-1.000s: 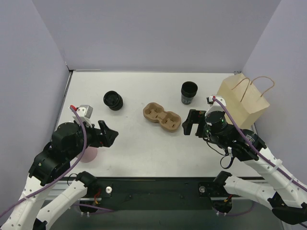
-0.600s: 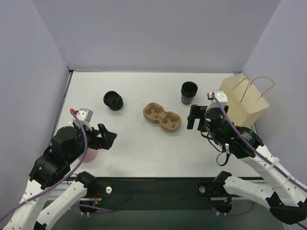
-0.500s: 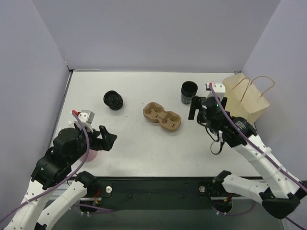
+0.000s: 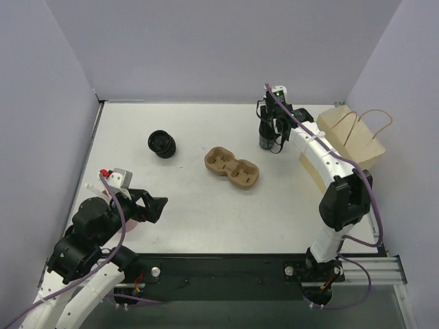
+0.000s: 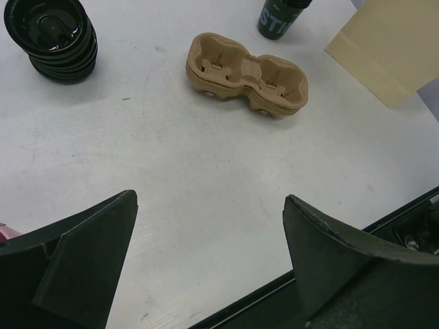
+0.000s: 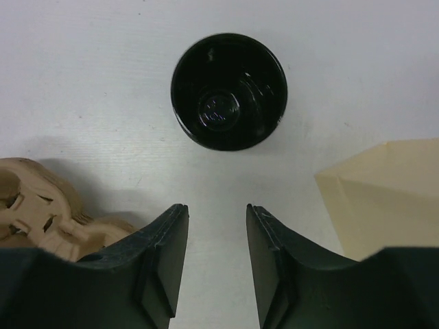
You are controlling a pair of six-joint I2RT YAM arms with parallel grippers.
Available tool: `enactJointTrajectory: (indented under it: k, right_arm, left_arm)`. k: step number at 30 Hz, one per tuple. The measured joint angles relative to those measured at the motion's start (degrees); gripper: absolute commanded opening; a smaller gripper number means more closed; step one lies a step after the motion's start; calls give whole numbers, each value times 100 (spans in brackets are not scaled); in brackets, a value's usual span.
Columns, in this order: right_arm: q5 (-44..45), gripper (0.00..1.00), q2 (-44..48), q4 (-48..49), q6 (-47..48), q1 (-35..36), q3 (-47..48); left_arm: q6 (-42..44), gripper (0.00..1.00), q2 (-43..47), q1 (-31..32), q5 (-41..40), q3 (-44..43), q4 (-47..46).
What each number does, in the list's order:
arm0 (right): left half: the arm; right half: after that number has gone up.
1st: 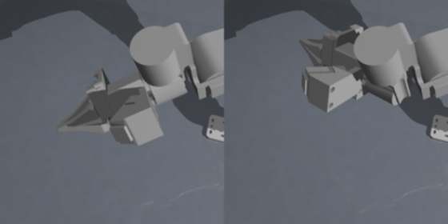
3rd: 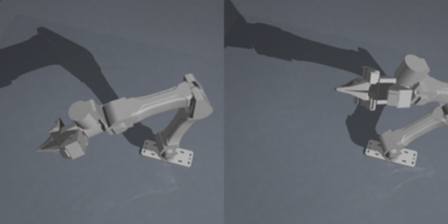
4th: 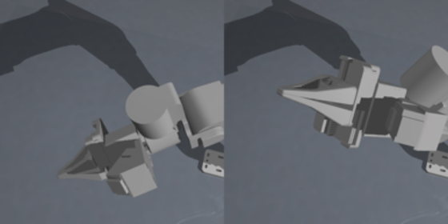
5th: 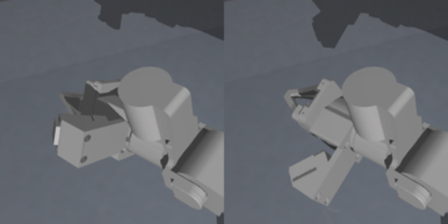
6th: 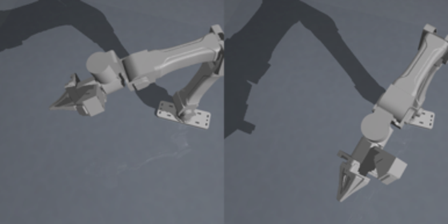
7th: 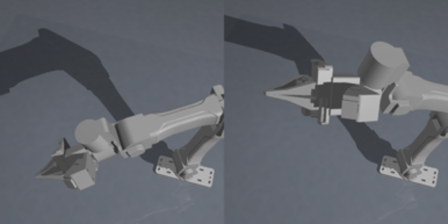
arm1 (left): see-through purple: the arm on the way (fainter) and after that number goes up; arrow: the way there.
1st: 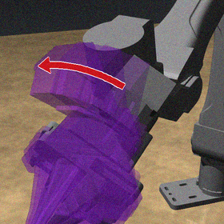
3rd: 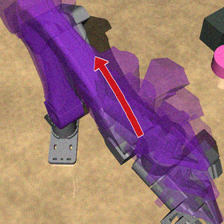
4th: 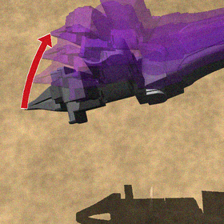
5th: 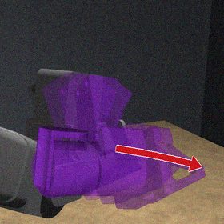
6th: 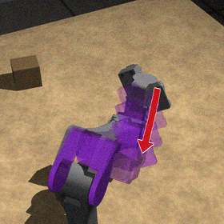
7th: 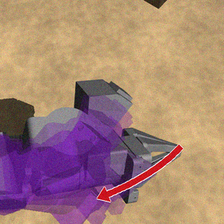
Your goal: Pack the takeout coffee
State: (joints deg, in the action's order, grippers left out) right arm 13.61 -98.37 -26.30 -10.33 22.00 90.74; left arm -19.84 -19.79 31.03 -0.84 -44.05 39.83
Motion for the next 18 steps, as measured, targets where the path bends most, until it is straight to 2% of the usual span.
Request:
enactJointTrajectory:
  k: [8, 12, 18]
  right_arm:
    - [-555, 32, -1204, 98, 420, -55, 1235]
    - [-682, 25, -1602, 122, 542, -114, 1561]
    - [-800, 22, -1996, 131, 669, -184, 1821]
  left_arm:
    - [-4, 97, 431, 2, -74, 96, -116]
    - [-2, 97, 680, 2, -205, 146, -129]
    - [-4, 97, 752, 7, -426, 177, -142]
